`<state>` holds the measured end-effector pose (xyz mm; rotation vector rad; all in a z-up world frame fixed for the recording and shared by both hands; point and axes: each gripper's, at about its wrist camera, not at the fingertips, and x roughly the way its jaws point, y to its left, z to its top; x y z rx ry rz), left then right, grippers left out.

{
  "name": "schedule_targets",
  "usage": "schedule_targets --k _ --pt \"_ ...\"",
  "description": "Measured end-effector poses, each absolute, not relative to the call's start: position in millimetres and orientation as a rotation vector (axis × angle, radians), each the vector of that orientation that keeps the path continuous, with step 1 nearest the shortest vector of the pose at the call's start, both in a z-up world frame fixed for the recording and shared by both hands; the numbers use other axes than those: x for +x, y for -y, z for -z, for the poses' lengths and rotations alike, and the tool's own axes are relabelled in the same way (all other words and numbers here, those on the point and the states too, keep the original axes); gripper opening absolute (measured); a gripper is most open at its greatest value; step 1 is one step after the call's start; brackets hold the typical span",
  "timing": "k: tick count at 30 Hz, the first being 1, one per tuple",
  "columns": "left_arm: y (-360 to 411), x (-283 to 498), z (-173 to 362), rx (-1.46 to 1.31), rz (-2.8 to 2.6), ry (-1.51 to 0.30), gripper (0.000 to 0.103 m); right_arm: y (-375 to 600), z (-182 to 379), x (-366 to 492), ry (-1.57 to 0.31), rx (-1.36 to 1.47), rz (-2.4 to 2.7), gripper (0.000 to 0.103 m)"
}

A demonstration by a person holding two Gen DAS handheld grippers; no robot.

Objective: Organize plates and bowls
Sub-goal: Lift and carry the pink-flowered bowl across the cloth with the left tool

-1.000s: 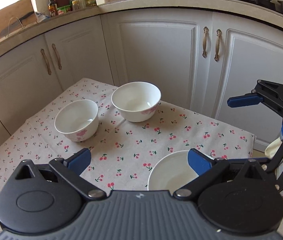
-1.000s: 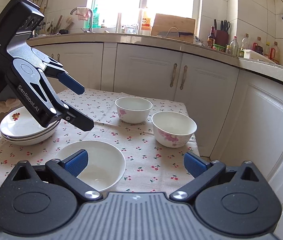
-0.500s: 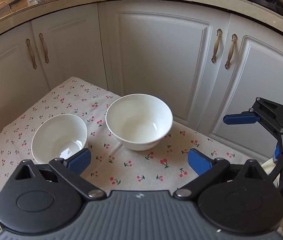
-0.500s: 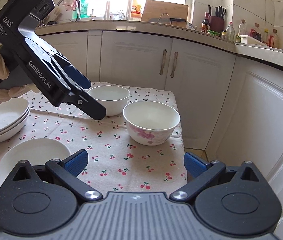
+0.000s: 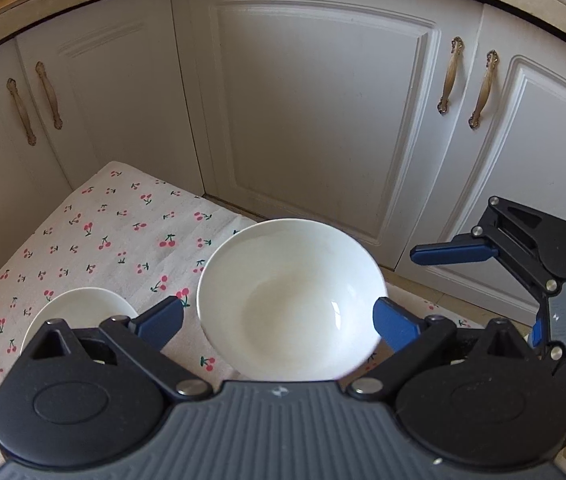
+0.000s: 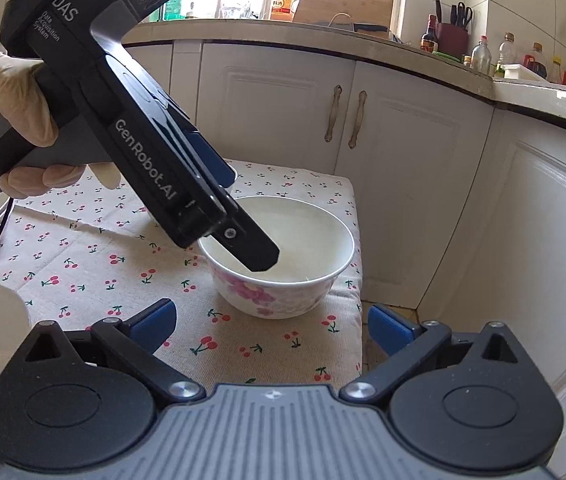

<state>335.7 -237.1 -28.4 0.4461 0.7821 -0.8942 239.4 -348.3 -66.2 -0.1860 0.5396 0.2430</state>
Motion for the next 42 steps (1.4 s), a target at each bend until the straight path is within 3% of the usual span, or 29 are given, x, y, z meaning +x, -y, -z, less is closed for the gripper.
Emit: schedule_targets --k 14,20,42 --pt "247.4 360.6 40.9 0.431 0.908 -0.85 0.077 348.6 73.3 265.3 -0.54 -0.191 -0.269 0.099" --pt "248.9 361.9 42.3 0.427 0.914 -0.858 0.077 344.0 74.1 270.4 -0.545 -0.218 -0.27 0.089" --pt "249.7 363.4 43.9 0.431 0.915 -0.861 0.076 353.1 68.3 276.5 -0.554 -0.14 -0.28 0.088"
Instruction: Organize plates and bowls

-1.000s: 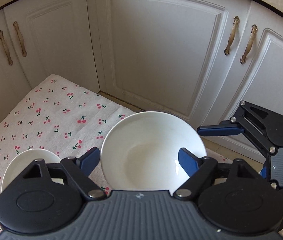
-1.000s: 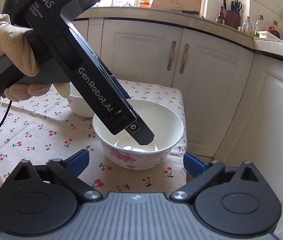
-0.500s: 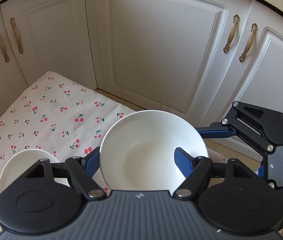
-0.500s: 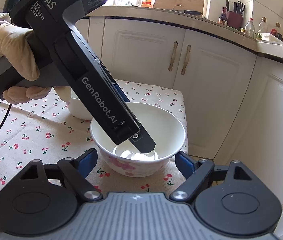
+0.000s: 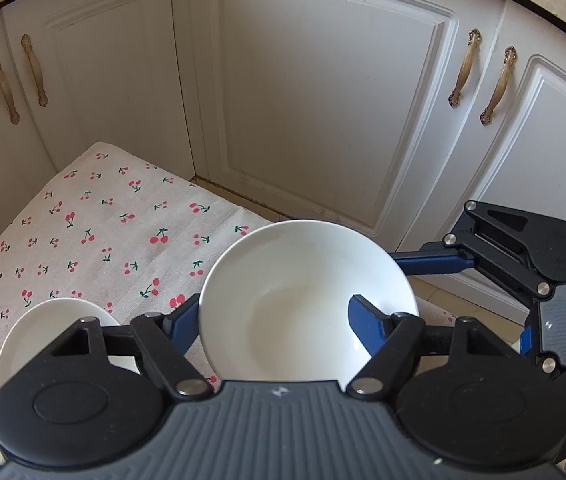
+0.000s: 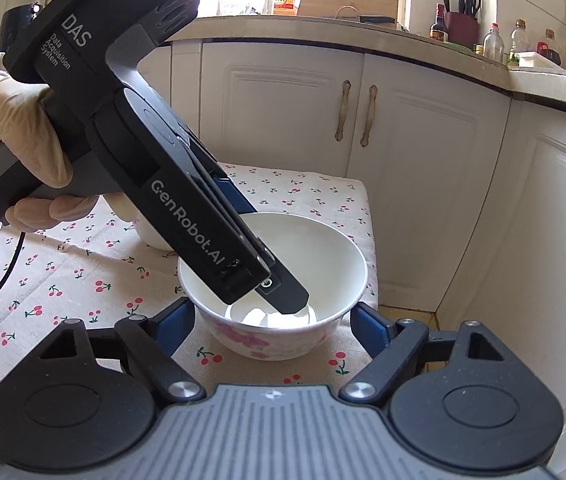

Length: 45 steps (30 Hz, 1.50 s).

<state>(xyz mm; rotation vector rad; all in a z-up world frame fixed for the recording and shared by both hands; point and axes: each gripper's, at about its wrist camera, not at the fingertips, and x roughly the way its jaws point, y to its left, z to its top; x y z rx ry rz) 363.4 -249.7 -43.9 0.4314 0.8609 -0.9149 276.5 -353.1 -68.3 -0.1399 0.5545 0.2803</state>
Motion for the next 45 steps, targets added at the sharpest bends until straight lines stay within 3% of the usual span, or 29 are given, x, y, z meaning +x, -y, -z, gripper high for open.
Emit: schedule_targets --k 16,45 --pt "240.3 335.7 28.8 0.42 0.923 -0.855 0.076 343.7 52.5 258.2 -0.556 -0.17 -0.28 0.088" --pt "172.0 207.1 -26.5 0.355 0.886 -0.772 0.076 290.5 -4.2 145.6 -0.505 -0.214 -0.328 0.088"
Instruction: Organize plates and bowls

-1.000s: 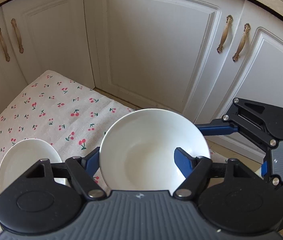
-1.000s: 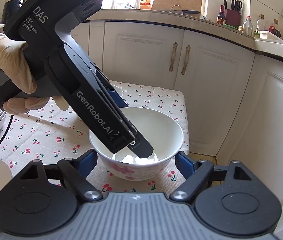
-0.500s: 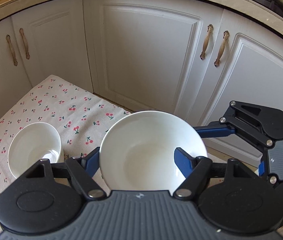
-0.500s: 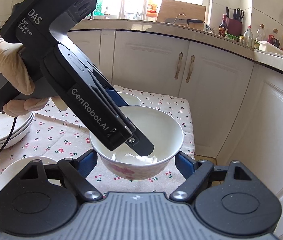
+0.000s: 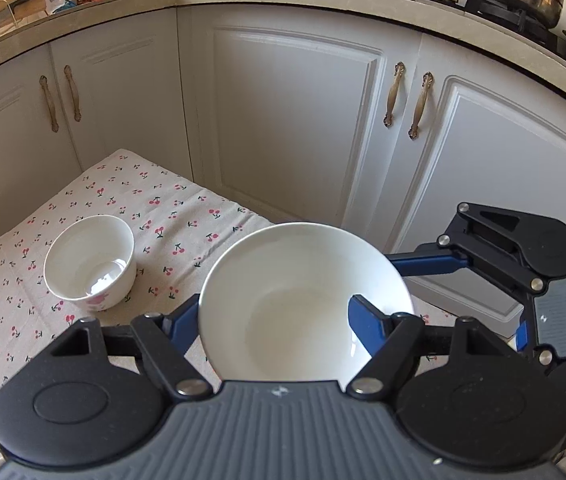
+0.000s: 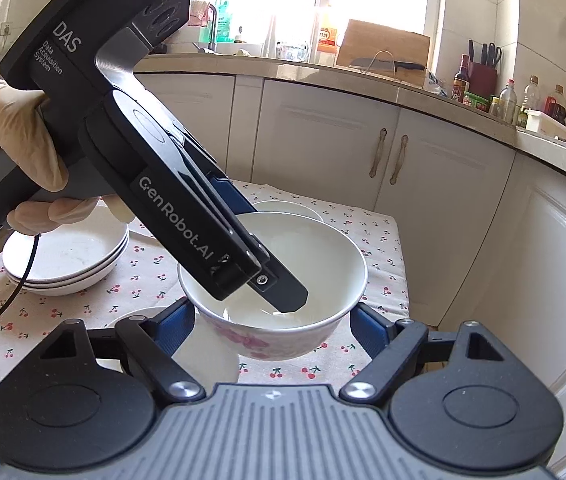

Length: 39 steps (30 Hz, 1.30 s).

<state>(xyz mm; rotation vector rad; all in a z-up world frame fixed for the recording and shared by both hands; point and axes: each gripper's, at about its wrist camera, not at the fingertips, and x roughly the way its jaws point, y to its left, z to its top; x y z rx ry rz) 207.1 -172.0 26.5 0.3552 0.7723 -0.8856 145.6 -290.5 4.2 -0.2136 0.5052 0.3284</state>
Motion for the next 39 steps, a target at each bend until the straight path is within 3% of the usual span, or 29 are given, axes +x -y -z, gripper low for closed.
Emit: schedule_targets --k 39 --pt "128.3 172.0 16.9 0.305 0.864 -0.858 0.077 251.6 32.1 114.0 -0.624 -0.164 -0.403 0.088"
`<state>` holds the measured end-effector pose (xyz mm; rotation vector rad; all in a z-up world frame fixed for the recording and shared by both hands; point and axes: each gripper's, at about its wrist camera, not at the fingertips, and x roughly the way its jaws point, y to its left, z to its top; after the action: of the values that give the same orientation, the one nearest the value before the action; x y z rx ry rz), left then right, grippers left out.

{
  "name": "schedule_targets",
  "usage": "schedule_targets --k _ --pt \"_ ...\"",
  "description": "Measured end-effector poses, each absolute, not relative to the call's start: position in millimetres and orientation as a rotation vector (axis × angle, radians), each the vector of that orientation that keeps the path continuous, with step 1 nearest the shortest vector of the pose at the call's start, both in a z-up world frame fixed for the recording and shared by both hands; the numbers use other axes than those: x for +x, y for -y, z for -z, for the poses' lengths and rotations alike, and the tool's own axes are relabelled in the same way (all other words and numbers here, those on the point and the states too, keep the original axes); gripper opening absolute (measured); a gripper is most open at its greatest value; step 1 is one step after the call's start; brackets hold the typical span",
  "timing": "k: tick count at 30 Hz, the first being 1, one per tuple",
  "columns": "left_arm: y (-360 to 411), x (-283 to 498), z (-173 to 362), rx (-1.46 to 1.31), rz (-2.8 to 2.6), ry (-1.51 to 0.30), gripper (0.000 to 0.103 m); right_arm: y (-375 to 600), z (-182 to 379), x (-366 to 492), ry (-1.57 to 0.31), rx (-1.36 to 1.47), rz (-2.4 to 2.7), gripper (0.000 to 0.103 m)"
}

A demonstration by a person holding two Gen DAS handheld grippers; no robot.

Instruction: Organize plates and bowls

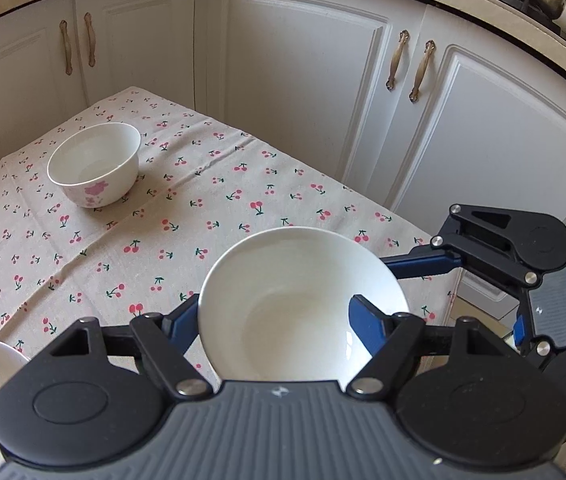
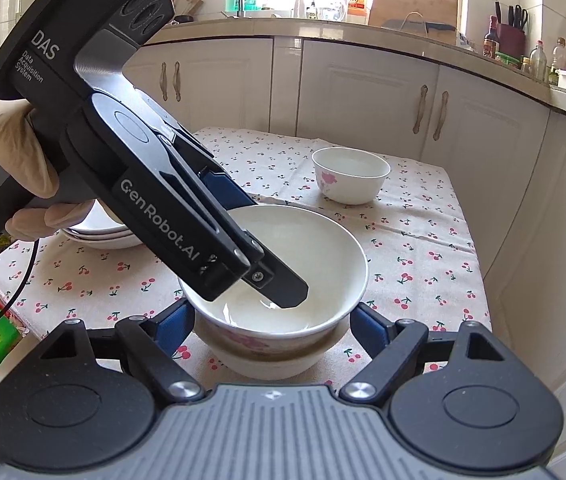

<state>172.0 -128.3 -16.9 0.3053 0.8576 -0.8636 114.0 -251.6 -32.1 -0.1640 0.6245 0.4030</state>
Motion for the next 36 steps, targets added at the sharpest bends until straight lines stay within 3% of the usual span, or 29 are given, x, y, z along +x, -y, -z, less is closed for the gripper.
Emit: schedule_targets --k 16,18,20,21,36 --pt "126.6 173.2 19.9 0.286 0.871 -0.859 0.078 251.9 33.2 115.9 -0.636 -0.154 -0.407 0.088" --pt "126.0 173.6 20.5 0.277 0.88 -0.863 0.085 252.1 34.1 115.8 -0.636 -0.151 -0.409 0.09" --pt "125.4 173.1 20.1 0.271 0.884 -0.861 0.085 251.3 33.9 114.4 -0.625 -0.155 -0.414 0.102" --pt "125.4 172.6 19.7 0.275 0.884 -0.856 0.085 251.0 32.5 112.9 -0.613 -0.154 -0.416 0.103" --pt "116.4 176.6 -6.3 0.31 0.876 -0.774 0.086 252.8 13.7 113.2 -0.569 -0.183 -0.427 0.103"
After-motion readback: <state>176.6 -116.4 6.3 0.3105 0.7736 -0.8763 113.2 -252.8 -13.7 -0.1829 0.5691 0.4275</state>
